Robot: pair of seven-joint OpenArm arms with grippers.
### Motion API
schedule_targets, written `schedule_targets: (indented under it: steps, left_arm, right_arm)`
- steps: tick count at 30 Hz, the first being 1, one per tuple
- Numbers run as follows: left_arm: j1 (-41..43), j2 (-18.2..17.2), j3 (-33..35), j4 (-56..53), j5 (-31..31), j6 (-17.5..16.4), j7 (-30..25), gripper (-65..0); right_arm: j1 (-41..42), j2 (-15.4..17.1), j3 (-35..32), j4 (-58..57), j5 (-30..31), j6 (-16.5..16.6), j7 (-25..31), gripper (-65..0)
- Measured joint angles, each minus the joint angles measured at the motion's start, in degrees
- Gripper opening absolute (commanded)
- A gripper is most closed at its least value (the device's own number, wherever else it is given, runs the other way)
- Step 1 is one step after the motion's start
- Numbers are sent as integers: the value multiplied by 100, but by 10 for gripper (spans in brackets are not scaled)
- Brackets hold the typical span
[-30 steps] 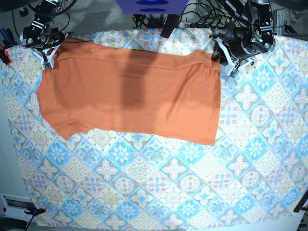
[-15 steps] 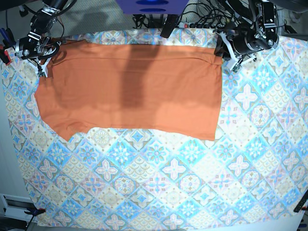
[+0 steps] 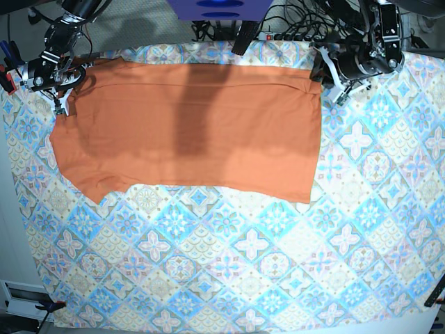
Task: Fold the T-shirt properly
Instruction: 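Drag the shirt toward the robot with both grippers, then release the shirt and move the left gripper outward along the shirt edge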
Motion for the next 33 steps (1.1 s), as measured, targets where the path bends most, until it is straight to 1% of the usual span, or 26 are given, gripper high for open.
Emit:
schedule_targets:
  steps: [3, 4, 5, 7, 9, 11, 13, 16, 19, 22, 27, 33]
  left_arm:
    - [-20, -4, -50, -94, -109, -20, -37, -623]
    - [-72, -13, -50, -138, -107, -92, -26, -615]
    - [-114, -35, -68, -216, -129, -140, 13, -594]
    - [-232, -61, -94, -407, -358, -140, 155, -529]
    - [-345, -83, -118, -542, -581, -140, 310, -478]
    - [-435, -63, -118, -605, -592, -140, 205, -448]
    - [-496, 13, -232, -608, -522, -140, 223, -428]
    - [-507, 61, -415, -638, -516, -140, 155, -422]
    - [-590, 31, -457, -647, -409, -140, 219, -422]
    - [-623, 11, -457, -660, -402, -140, 216, -421]
    - [-625, 9, -457, -660, -402, -140, 212, -421]
    - [-636, 9, -457, -662, -398, -140, 223, -421]
  right_arm:
    - [0, 0, 0, 0, -2, 0, 0, -612]
    - [0, -2, 0, 2, 0, 0, 0, -612]
    - [0, 0, 0, 2, 0, 0, 4, -612]
    - [2, 2, 0, 4, -2, 0, 15, -612]
    - [0, 0, 0, 9, -2, 0, 17, -604]
    - [0, 0, 0, 9, -2, 0, 15, -577]
    - [39, 0, 0, 9, -48, -2, 15, -524]
    - [66, 13, -114, 28, -48, -4, 96, -450]
    - [61, -2, -160, 157, -50, -2, 282, -376]
    - [46, 13, -157, 361, -52, -4, 321, -317]
    - [61, 4, -157, 529, -48, -2, 323, -266]
    - [61, 4, -146, 800, -48, -2, 321, -262]
